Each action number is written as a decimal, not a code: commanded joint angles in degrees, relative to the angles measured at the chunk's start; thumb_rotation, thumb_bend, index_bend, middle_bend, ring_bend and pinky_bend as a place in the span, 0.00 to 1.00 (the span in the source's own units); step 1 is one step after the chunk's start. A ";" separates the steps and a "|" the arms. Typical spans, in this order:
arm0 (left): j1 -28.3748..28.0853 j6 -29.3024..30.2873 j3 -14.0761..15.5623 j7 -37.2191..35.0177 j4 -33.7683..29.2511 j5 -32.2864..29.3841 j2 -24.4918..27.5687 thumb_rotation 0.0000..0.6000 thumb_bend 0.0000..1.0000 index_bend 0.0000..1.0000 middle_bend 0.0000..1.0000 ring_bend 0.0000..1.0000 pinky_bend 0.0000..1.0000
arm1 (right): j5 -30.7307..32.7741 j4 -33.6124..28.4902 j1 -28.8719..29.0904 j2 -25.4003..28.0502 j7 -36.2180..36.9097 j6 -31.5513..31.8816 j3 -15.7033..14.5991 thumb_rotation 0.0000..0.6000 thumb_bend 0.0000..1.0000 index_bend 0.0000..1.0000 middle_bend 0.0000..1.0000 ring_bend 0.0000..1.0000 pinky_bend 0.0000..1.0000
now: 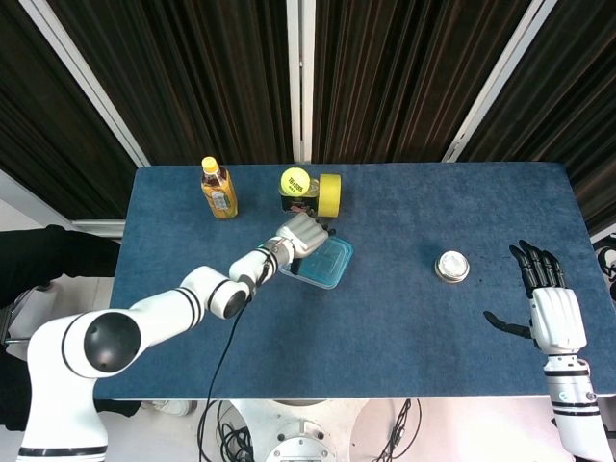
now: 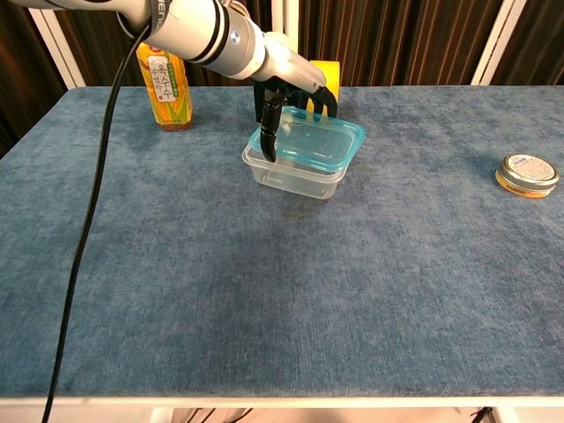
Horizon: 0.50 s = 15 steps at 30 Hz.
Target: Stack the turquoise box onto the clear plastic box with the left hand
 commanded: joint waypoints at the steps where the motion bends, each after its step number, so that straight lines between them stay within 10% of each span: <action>1: -1.27 0.64 1.78 -0.59 -0.44 -1.38 0.09 1.00 0.04 0.29 0.27 0.17 0.08 | 0.05 0.09 -0.05 -0.02 0.12 -0.03 0.05 1.00 0.02 0.00 0.00 0.00 0.00; 15: -6.67 7.46 9.41 -0.26 -5.58 -12.94 0.66 1.00 0.04 0.27 0.27 0.17 0.09 | -0.45 0.20 -0.25 0.09 0.51 -0.07 0.01 1.00 0.02 0.00 0.00 0.00 0.00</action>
